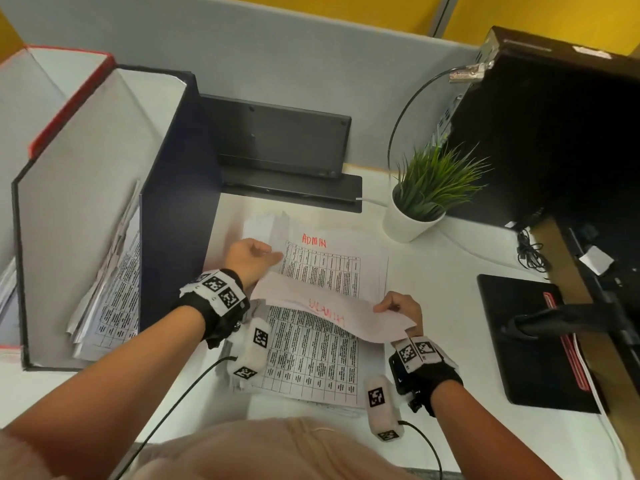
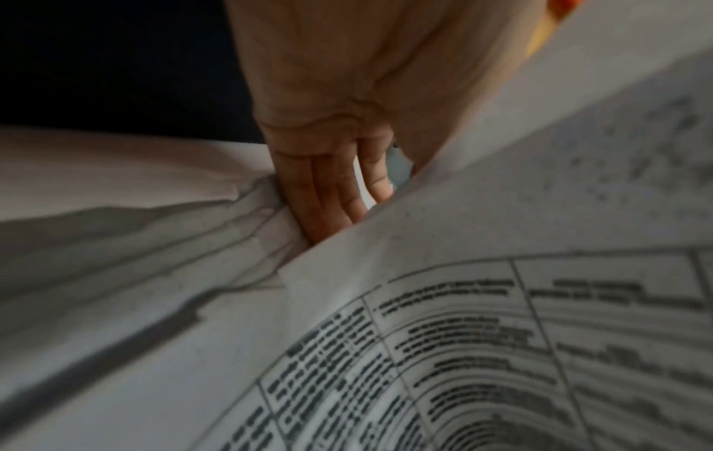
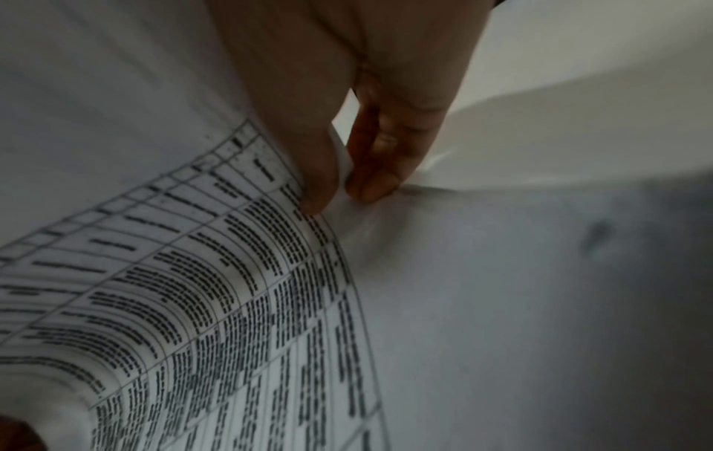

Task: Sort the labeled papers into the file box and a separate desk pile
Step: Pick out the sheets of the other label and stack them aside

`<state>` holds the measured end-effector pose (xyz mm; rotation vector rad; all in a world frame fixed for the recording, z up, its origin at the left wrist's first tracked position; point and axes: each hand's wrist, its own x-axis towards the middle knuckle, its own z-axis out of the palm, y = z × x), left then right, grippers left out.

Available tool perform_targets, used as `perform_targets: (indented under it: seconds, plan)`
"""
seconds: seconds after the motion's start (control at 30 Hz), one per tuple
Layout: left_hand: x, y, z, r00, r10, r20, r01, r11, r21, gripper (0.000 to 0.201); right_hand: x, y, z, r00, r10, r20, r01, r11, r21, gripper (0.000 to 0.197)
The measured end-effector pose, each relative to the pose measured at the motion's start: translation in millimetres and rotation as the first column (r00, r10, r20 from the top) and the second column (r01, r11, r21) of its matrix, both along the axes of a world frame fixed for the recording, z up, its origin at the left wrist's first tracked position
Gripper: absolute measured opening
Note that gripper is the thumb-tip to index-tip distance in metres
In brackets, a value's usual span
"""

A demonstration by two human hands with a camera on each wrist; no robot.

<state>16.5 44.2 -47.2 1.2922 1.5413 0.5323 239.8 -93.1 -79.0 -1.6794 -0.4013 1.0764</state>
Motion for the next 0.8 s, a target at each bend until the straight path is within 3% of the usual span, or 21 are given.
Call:
perform_targets:
  seconds: [0.03, 0.13, 0.23, 0.3, 0.37, 0.47, 0.57, 0.6, 0.8]
  plan:
    - [0, 0, -2, 0.998, -0.040, -0.043, 0.040, 0.999, -0.001, 0.024, 2, 1, -3, 1.000, -0.025, -0.017, 0.025, 1.000, 0.005, 0.049]
    - [3, -3, -6, 0.985, -0.122, -0.119, 0.124, 0.992, 0.012, 0.029, 3, 3, -7, 0.995, -0.096, -0.032, 0.095, 0.995, -0.034, 0.042]
    - [5, -6, -8, 0.976, -0.149, -0.158, 0.161, 0.984, 0.071, 0.036, 1, 3, -9, 0.989, -0.123, -0.083, 0.120, 0.992, -0.041, 0.049]
    - [4, -9, -6, 0.979, -0.180, -0.093, 0.188, 0.979, 0.077, 0.037, 2, 0, -11, 0.995, -0.098, -0.002, 0.097, 0.994, -0.044, 0.049]
    - [3, -12, -4, 0.974, -0.225, -0.008, 0.224, 0.971, 0.081, 0.023, 3, -2, -12, 0.987, -0.041, 0.154, 0.049, 0.998, -0.049, 0.041]
    - [-1, -17, 2, 0.976, -0.195, 0.096, 0.188, 0.979, 0.082, 0.016, 1, -4, -6, 0.925, 0.088, 0.369, -0.056, 0.994, -0.097, 0.028]
    - [-4, -20, 7, 0.972, -0.119, 0.202, 0.109, 0.992, 0.057, 0.034, -1, -4, -1, 0.944, 0.053, 0.324, -0.036, 0.998, -0.057, 0.059]
    - [-5, -21, 9, 0.970, -0.110, 0.219, 0.101, 0.993, 0.054, 0.040, -1, -4, 0, 0.944, 0.049, 0.327, -0.034, 0.998, -0.052, 0.060]
    - [-5, -20, 16, 0.965, -0.119, 0.232, 0.121, 0.993, 0.006, 0.041, 2, -5, -2, 0.941, 0.112, 0.319, -0.089, 0.992, -0.088, 0.040]
